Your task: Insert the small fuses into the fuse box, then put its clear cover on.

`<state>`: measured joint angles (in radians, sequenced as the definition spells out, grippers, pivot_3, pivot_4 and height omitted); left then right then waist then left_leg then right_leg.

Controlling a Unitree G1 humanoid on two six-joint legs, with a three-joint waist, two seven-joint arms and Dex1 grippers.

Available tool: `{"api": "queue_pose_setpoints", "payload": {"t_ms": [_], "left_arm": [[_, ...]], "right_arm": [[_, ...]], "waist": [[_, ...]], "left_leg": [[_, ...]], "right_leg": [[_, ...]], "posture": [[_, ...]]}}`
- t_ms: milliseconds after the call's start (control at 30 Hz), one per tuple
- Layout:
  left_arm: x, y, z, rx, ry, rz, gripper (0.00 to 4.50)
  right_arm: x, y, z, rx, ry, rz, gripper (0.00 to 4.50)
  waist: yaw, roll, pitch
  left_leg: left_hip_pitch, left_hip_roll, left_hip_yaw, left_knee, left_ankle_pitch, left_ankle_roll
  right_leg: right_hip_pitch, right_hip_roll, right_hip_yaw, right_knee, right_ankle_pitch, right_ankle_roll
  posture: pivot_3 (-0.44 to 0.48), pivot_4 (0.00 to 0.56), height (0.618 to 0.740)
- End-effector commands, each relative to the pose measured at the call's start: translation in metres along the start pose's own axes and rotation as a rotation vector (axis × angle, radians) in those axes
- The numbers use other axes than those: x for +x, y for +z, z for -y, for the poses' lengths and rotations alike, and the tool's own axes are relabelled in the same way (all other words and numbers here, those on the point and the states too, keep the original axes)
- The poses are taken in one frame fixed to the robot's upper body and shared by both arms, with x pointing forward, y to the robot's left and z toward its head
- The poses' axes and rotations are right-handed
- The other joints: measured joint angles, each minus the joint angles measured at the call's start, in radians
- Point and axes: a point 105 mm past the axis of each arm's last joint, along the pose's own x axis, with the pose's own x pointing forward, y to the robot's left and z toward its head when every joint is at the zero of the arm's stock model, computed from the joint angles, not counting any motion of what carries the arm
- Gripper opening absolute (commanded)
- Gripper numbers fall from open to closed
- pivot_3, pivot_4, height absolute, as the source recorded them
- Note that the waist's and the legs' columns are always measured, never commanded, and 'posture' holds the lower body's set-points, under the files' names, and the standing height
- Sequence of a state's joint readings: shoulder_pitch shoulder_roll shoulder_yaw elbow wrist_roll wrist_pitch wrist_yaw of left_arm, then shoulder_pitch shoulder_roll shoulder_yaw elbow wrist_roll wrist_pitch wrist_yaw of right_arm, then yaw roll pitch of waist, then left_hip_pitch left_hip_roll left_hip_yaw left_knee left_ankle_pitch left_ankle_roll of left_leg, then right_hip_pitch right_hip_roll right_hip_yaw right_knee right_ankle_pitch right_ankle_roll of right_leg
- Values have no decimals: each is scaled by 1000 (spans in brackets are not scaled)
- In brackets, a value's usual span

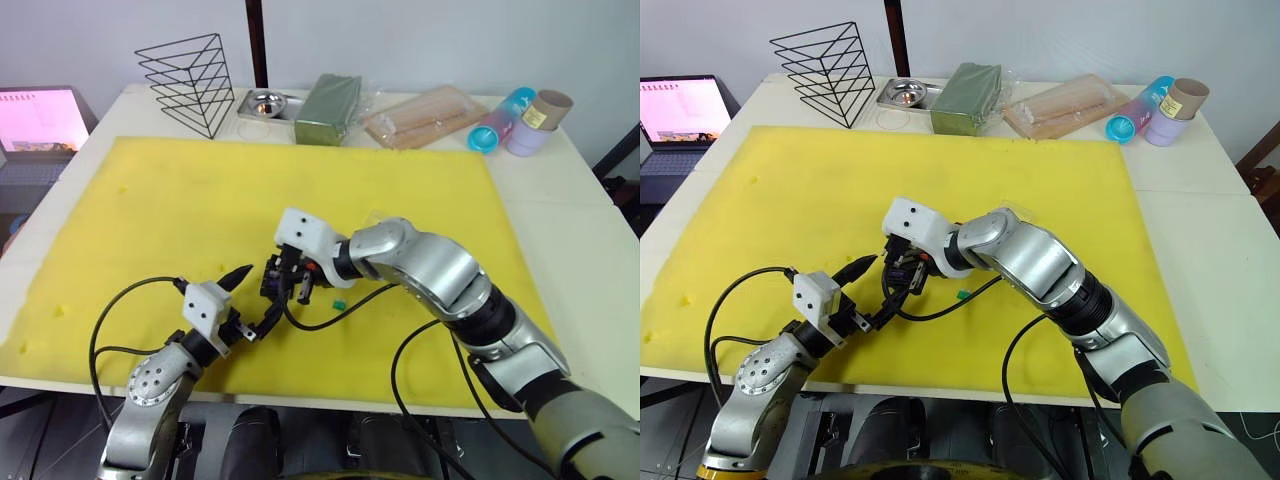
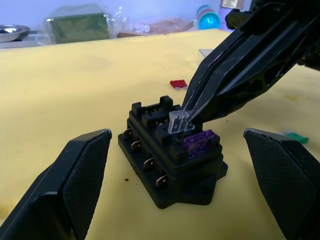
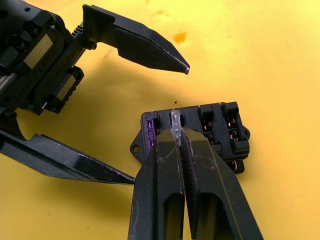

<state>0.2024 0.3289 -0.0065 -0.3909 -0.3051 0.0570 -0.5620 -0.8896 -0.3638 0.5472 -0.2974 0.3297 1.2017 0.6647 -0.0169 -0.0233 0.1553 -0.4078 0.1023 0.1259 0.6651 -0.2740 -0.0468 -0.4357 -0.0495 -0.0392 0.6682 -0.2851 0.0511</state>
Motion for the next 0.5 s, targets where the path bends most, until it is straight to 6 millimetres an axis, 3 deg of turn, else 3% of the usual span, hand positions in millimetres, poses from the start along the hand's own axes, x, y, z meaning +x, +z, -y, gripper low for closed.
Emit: {"api": "queue_pose_setpoints", "payload": {"t_ms": [33,500], "left_arm": [[0,8,5,17,-14,27,4481],[0,9,4,16,-11,28,4481]], "right_arm": [[-2,8,-2,-17,4,24,0],[-7,19,-2,-21,37,70,0]], "waist": [[0,0,0],[0,0,0]], "left_leg": [[0,0,0,0,0,0],[0,0,0,0,0,0]], "right_leg": [[0,0,0,0,0,0],[0,0,0,0,0,0]], "posture": [[0,150,740],[0,150,740]]}}
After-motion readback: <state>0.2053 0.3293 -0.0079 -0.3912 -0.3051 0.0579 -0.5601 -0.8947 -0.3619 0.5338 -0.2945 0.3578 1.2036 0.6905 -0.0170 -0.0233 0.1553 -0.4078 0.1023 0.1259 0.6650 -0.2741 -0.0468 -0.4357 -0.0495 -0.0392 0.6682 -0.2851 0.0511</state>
